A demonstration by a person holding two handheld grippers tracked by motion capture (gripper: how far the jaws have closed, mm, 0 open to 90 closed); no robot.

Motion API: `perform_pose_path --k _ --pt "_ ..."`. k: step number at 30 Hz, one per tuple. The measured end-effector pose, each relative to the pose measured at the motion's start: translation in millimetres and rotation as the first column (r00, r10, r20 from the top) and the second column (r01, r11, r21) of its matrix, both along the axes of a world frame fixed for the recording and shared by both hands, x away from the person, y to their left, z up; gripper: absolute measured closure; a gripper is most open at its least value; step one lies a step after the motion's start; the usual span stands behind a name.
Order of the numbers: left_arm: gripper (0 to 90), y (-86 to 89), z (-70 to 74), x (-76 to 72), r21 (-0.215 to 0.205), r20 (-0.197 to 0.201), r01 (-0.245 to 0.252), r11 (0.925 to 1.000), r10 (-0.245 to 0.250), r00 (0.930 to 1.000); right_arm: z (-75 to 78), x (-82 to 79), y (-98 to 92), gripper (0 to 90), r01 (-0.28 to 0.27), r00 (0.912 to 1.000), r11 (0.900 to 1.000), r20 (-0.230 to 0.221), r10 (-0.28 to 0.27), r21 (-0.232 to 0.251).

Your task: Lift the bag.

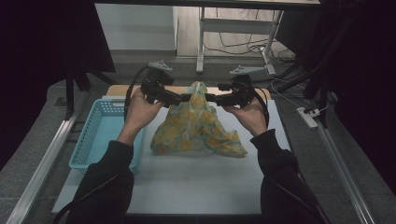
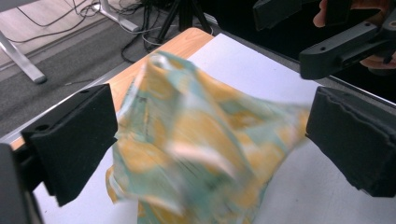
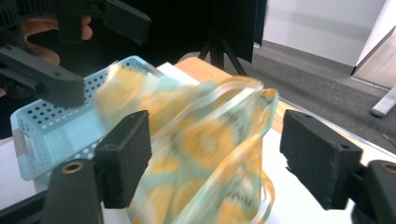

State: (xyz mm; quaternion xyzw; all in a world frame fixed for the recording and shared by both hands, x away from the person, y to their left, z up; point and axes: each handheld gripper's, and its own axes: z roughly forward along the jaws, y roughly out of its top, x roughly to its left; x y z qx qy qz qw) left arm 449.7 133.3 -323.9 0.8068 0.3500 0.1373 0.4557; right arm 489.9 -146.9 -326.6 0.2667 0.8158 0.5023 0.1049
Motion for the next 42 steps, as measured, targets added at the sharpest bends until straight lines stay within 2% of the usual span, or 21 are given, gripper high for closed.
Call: perform_pose_path --k 6,10,14,20,24,32,36,39,42 --pt "0.0 10.1 -12.3 -12.0 -0.012 -0.003 -0.001 0.9999 0.001 1.0000 -8.7 -4.0 -6.4 21.3 0.001 0.9997 1.000 -0.024 -0.001 0.006" --pt "0.0 14.5 -21.7 -21.5 -0.026 -0.006 0.010 0.9996 -0.011 0.9999 -16.2 -7.6 -9.1 19.3 0.003 0.9997 1.000 -0.026 -0.004 -0.026" --pt "0.0 18.2 -33.3 -31.7 -0.045 -0.018 0.021 0.9988 -0.022 0.9996 -23.0 -13.7 -11.4 17.5 -0.002 0.9997 0.999 -0.025 0.001 -0.035" --pt "0.0 23.1 -47.3 -45.9 -0.038 -0.028 0.022 0.9990 -0.023 0.9993 -32.3 -26.1 -13.8 13.5 -0.014 0.9998 0.999 -0.016 0.014 -0.031" --pt "0.0 27.1 -56.3 -56.5 -0.043 -0.032 0.021 0.9988 -0.023 0.9992 -40.0 -34.6 -14.7 12.1 -0.025 0.9995 0.999 -0.023 0.024 -0.045" --pt "0.0 35.6 -77.7 -78.3 -0.040 -0.051 0.008 0.9992 -0.010 0.9987 -58.3 -48.4 -23.2 10.2 -0.048 0.9981 0.998 -0.041 0.047 -0.040" --pt "0.0 39.4 -88.0 -87.5 -0.061 -0.064 0.001 0.9981 -0.004 0.9980 -69.6 -54.5 -29.8 9.8 -0.050 0.9982 0.998 -0.037 0.048 -0.047" --pt "0.0 41.3 -94.7 -95.8 -0.059 -0.067 -0.004 0.9982 0.000 0.9978 -77.3 -58.8 -33.7 6.4 -0.047 0.9983 0.998 -0.037 0.045 -0.038" --pt "0.0 44.2 -99.6 -105.6 -0.061 -0.063 -0.009 0.9981 0.005 0.9980 -85.2 -65.2 -37.6 3.6 -0.049 0.9985 0.998 -0.025 0.048 -0.050"
